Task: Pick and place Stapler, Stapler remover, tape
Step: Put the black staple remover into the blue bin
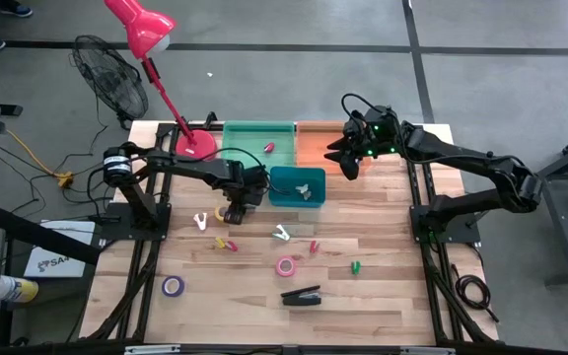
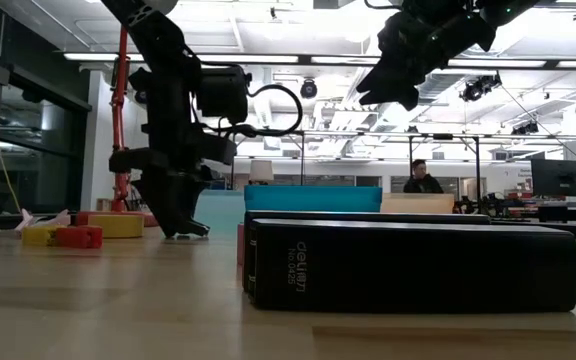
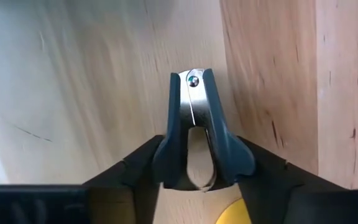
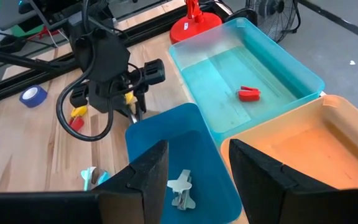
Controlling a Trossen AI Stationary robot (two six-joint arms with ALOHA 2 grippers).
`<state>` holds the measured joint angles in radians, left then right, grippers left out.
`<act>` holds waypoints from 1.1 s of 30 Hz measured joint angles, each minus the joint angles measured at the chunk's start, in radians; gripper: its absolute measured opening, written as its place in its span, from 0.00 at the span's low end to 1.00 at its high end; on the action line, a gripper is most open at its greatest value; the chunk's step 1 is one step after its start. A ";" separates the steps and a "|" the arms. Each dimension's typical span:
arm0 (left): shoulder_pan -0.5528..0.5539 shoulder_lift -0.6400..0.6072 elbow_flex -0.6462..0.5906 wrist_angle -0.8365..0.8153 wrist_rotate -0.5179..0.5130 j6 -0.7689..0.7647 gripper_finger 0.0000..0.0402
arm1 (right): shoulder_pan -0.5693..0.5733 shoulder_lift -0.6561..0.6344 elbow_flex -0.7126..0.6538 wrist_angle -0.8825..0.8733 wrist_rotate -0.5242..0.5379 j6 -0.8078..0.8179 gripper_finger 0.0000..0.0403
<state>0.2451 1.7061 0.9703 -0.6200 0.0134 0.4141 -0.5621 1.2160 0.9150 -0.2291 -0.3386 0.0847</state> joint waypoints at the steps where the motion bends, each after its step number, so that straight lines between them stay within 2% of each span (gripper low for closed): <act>1: 0.000 0.000 0.000 0.001 -0.001 0.000 0.42 | 0.000 0.000 0.000 0.000 0.000 -0.002 0.40; 12: 0.001 0.000 0.001 0.000 -0.001 -0.047 0.26 | 0.000 0.000 0.000 0.000 0.000 0.001 0.40; 21: 0.002 -0.006 0.018 -0.020 -0.020 -0.115 0.27 | 0.000 0.000 0.000 0.000 0.000 0.002 0.40; 30: 0.003 -0.008 0.151 -0.098 -0.043 -0.131 0.27 | 0.000 0.000 0.000 0.000 0.000 0.004 0.40; 33: 0.003 -0.008 0.205 -0.167 -0.101 -0.131 0.27 | 0.000 0.000 0.000 0.000 0.000 0.004 0.40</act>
<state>0.2479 1.6984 1.1753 -0.7870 -0.0875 0.2832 -0.5621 1.2160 0.9150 -0.2292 -0.3386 0.0883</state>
